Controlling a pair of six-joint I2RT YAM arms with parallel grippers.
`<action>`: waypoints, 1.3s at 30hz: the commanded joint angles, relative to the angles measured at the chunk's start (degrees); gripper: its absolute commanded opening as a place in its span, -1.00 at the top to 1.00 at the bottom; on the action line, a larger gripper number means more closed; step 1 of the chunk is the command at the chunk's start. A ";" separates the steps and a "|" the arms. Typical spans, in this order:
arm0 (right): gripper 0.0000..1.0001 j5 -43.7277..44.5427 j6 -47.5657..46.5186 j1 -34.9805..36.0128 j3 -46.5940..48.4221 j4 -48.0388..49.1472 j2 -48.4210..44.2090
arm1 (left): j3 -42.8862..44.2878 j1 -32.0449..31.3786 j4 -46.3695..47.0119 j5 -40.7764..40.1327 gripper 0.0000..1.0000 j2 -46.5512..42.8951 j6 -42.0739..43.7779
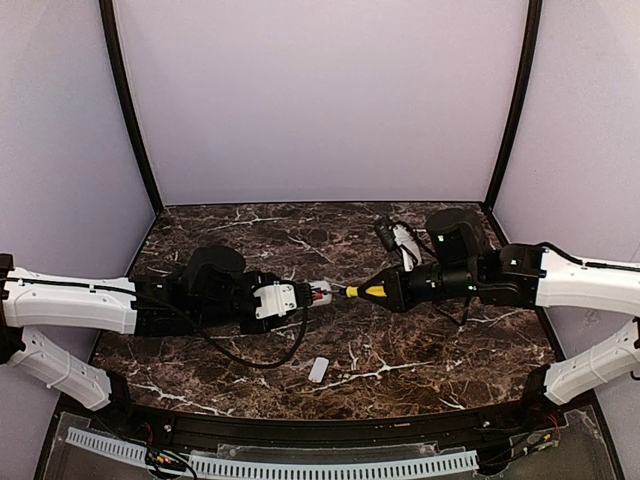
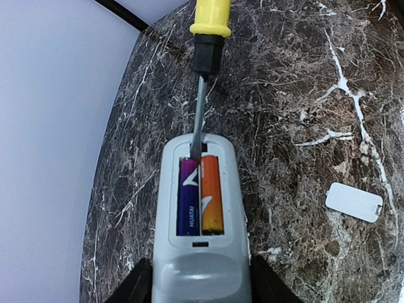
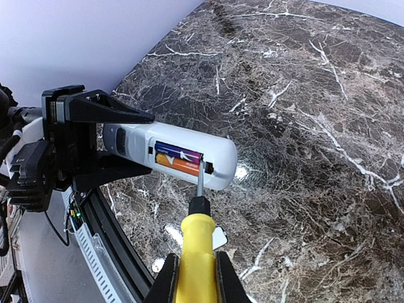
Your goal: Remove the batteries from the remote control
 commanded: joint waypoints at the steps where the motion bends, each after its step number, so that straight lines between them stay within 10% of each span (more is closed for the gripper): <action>1: 1.00 -11.81 -1.80 1.16 0.35 11.33 0.70 | 3.22 -0.80 3.66 7.24 0.99 0.80 -0.87; 39: 1.00 -16.45 -1.13 1.11 -2.83 16.61 -3.68 | 4.16 -0.75 1.51 8.81 0.99 2.83 -1.22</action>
